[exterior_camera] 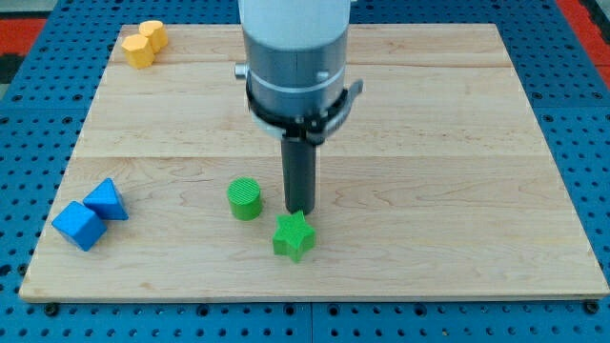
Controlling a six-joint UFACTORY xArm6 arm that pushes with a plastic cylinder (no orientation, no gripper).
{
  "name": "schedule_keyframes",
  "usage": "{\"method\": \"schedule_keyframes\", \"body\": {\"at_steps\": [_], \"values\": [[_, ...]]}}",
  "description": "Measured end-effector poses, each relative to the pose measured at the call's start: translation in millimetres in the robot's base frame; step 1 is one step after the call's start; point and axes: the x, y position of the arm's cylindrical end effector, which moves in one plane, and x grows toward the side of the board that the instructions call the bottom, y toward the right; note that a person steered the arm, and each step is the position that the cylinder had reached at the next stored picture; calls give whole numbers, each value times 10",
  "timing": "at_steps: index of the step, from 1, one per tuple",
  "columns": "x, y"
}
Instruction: Keep the green circle to the left of the green star
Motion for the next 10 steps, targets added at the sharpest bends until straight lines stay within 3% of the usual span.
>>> {"method": "schedule_keyframes", "body": {"at_steps": [1,2,3,4,5,6,7,8,9,10], "values": [[-440,232],[-965,-48],[-1019,-532],[-1019,-639],[-870,-695],[-464,-447],[-327,-254],[-518,-451],[-302,-623],[125,-354]]}}
